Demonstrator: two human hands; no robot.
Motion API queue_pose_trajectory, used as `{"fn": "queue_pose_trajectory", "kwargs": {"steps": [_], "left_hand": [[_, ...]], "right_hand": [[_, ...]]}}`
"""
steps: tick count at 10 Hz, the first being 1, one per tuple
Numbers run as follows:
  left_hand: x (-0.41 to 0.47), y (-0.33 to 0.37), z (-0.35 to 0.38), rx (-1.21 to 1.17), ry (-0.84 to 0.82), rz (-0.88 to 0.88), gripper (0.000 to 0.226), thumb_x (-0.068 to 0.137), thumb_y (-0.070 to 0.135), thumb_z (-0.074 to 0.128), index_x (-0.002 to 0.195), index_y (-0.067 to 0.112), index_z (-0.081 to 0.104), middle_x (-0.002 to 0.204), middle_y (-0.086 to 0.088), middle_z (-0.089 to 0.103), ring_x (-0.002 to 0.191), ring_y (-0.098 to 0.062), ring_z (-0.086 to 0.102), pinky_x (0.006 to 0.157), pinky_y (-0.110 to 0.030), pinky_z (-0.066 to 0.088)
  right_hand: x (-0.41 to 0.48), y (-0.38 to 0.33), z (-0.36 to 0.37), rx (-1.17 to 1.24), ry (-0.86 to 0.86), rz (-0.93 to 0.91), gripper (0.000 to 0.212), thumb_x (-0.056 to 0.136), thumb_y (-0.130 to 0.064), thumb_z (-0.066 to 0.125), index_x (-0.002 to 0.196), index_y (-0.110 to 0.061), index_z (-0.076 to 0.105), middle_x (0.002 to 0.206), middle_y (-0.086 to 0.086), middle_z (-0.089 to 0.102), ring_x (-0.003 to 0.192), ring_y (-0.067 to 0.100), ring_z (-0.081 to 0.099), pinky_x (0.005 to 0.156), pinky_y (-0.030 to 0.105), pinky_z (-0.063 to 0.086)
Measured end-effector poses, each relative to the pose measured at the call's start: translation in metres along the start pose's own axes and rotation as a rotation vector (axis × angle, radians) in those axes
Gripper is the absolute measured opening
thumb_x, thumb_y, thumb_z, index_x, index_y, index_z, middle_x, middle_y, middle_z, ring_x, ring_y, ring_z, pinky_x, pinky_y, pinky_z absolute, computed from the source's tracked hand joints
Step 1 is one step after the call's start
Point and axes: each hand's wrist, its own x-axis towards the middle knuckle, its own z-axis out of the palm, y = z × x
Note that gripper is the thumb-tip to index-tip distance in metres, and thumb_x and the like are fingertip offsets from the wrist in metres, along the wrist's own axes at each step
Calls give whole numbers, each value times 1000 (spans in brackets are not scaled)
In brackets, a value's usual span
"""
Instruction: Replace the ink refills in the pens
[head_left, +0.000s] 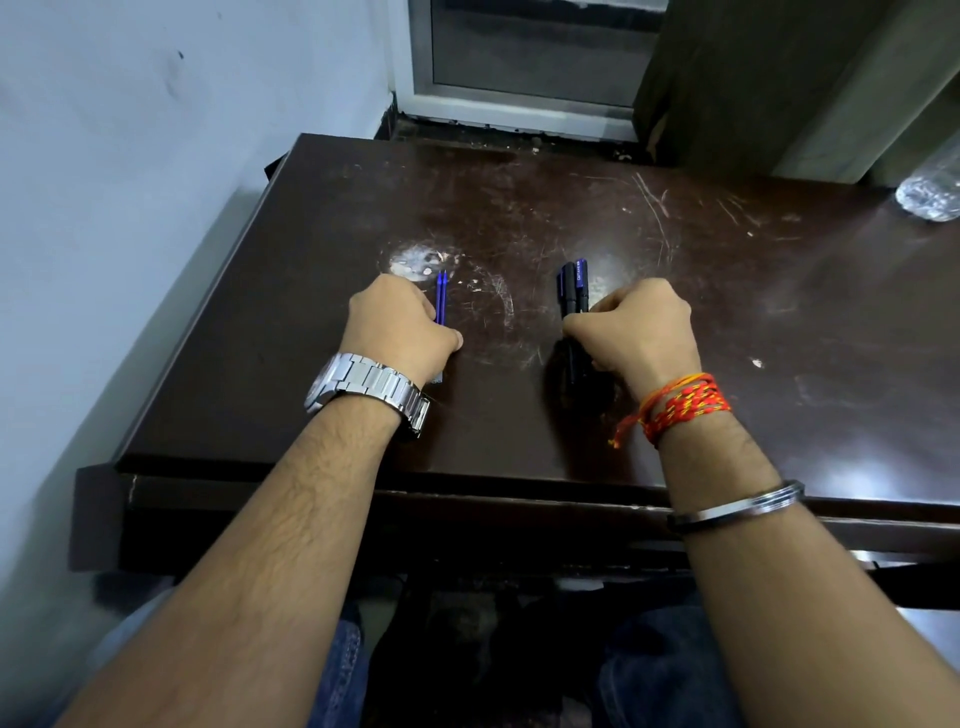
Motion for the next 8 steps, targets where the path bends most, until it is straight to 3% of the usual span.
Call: {"fn": "queue_pose_trajectory", "kwargs": {"steps": [1, 2, 3, 4, 5, 7, 8], "left_hand": [[1, -1, 1, -1, 6, 8, 17, 71, 20, 81, 82, 9, 74, 71, 4, 59, 65, -9, 51, 56, -17, 39], [2, -2, 2, -7, -6, 4, 16, 71, 19, 81, 83, 12, 73, 64, 11, 53, 54, 1, 45, 44, -6, 28], [3, -3, 2, -29, -23, 3, 13, 72, 17, 81, 77, 13, 69, 55, 10, 54, 42, 10, 51, 35, -1, 31], [3, -4, 3, -48, -30, 26, 10, 74, 15, 78, 79, 11, 70, 58, 5, 62, 42, 20, 48, 37, 2, 30], [2, -3, 1, -19, -15, 36, 11, 75, 18, 78, 82, 12, 73, 72, -2, 71, 46, 6, 49, 38, -4, 32], [2, -4, 2, -5, 2, 45, 17, 71, 26, 81, 71, 12, 73, 72, 0, 69, 52, 2, 46, 45, -9, 30], [2, -3, -1, -27, 27, 4, 24, 71, 34, 81, 61, 18, 66, 60, 11, 57, 52, 5, 44, 45, -11, 28]], "right_hand": [[0, 0, 0, -14, 6, -12, 24, 72, -25, 71, 84, -5, 73, 81, 14, 72, 83, 28, 70, 70, 31, 58], [0, 0, 1, -34, 12, -32, 26, 72, -25, 71, 87, -3, 73, 86, 16, 71, 91, 30, 68, 76, 32, 58], [0, 0, 3, -62, 18, -55, 29, 73, -26, 71, 88, -2, 72, 88, 18, 70, 96, 33, 66, 81, 36, 58], [1, 2, 5, -71, 23, -71, 29, 73, -26, 71, 88, -1, 71, 92, 19, 70, 91, 31, 67, 76, 34, 58], [1, 3, 6, -78, 18, -76, 31, 73, -27, 72, 90, -1, 70, 94, 19, 69, 87, 30, 68, 68, 27, 52], [1, 4, 7, -110, 36, -104, 35, 74, -34, 70, 78, 0, 65, 82, 16, 66, 74, 31, 65, 62, 28, 48], [-1, 2, 5, -78, 161, -145, 28, 76, -29, 62, 67, -3, 58, 66, 14, 57, 58, 31, 55, 56, 28, 45]]}}
